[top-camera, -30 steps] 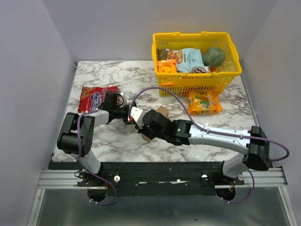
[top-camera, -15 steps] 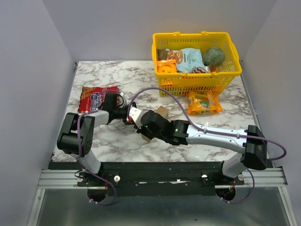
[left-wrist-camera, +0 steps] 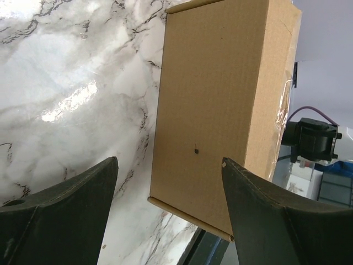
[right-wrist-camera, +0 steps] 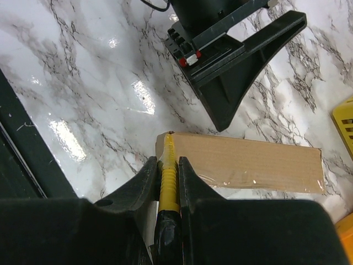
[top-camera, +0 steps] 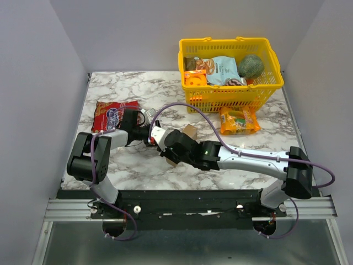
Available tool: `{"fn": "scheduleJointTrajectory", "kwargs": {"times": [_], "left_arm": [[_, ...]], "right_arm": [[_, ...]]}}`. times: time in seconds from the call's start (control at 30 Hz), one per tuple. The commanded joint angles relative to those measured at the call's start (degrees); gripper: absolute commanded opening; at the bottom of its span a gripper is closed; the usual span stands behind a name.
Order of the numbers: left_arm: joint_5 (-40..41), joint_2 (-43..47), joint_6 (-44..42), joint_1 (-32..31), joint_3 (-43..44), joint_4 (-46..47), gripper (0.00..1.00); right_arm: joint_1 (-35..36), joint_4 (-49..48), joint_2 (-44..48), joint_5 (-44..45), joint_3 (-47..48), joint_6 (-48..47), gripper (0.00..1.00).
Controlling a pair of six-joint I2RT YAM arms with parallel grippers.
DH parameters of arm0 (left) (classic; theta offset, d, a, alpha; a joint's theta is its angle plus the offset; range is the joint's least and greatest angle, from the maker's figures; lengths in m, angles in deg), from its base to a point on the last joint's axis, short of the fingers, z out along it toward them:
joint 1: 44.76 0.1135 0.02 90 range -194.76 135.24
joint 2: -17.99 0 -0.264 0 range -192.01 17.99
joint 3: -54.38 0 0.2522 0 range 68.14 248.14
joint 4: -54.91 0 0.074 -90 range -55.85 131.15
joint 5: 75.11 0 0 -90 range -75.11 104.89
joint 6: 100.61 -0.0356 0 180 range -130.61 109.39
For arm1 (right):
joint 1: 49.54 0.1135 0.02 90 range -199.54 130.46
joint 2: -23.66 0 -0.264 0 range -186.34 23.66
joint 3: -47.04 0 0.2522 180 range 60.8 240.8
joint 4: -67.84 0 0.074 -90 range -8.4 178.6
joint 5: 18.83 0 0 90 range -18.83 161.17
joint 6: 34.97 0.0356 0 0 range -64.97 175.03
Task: Unpack the express box
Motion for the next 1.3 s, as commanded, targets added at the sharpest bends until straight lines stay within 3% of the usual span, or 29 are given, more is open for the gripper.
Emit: {"fn": "scheduleJointTrajectory", "kwargs": {"times": [0.0, 0.37, 0.63, 0.7, 0.8, 0.87, 1.0, 1.13, 1.27], "left_arm": [[1.76, 1.62, -1.65, -0.12, -0.58, -0.25, 0.84], [3.43, 0.83, -4.11, -0.21, -0.05, -2.19, 0.81], [1.85, 0.38, -4.72, -1.00, 1.44, -1.84, 0.79], [0.53, 3.26, -1.41, -1.00, 0.31, 1.75, 0.82], [-5.36, 5.74, 10.25, -1.34, -3.73, 16.85, 0.87], [-6.50, 5.92, 12.24, -2.84, -4.62, 21.98, 0.87], [-6.24, 4.26, 7.77, -6.35, -2.34, 16.20, 0.87], [-3.61, -0.31, -0.84, -9.78, 3.11, 0.32, 0.87], [-2.12, -4.35, -5.94, -11.10, 6.36, -5.78, 0.85]], "right_arm": [[0.56, 2.28, 1.58, -1.26, -1.52, 1.23, 0.00], [0.56, 9.84, 4.92, -3.20, -2.05, 4.22, 0.01], [0.03, 8.27, 6.59, -7.15, -5.39, 3.34, 0.00], [-0.06, 7.12, 6.76, -7.33, -5.66, 2.47, 0.00], [0.03, 6.33, 7.12, -7.33, -6.27, 2.03, 0.00], [-0.06, 6.16, 7.47, -7.51, -6.80, 2.02, 0.00], [-0.06, 5.63, 7.91, -7.33, -7.50, 1.85, 0.00], [-0.06, 5.36, 8.26, -5.93, -7.59, 1.67, 0.00], [-0.14, 5.54, 8.96, -5.84, -8.12, 1.50, 0.00]]}}
